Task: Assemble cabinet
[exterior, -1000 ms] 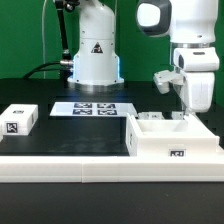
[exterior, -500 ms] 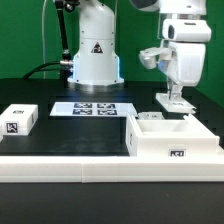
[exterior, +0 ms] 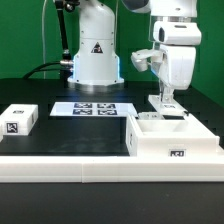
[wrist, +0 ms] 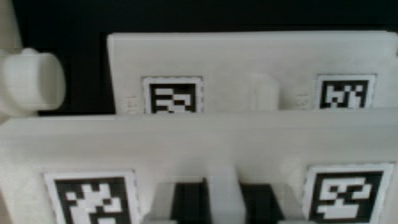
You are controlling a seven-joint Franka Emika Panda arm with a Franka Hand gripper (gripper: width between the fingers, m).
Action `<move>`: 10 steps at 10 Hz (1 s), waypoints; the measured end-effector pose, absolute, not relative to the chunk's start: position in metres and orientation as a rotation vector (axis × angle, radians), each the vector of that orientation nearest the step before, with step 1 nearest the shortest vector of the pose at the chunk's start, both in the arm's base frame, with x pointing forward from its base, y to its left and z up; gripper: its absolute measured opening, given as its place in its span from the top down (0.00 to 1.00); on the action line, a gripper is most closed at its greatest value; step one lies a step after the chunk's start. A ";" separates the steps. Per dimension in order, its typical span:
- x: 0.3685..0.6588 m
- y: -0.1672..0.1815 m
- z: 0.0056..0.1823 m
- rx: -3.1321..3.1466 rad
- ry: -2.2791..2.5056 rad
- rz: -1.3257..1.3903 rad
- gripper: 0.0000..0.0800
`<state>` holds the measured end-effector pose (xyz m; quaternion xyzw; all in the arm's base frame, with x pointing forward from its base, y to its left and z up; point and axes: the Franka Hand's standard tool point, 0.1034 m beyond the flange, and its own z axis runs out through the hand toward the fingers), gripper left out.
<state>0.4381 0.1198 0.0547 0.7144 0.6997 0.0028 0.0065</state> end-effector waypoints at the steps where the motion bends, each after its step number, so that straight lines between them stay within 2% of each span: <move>1: 0.442 0.119 0.055 2.237 2.184 0.014 0.91; 3: 0.453 0.115 0.058 2.240 2.173 0.022 0.91; 10: 0.458 0.114 0.058 2.246 2.170 0.001 0.91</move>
Offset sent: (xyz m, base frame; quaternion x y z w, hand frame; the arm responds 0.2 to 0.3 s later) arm 0.0216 -0.0045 0.0041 0.0021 -0.0104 -0.0022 0.9999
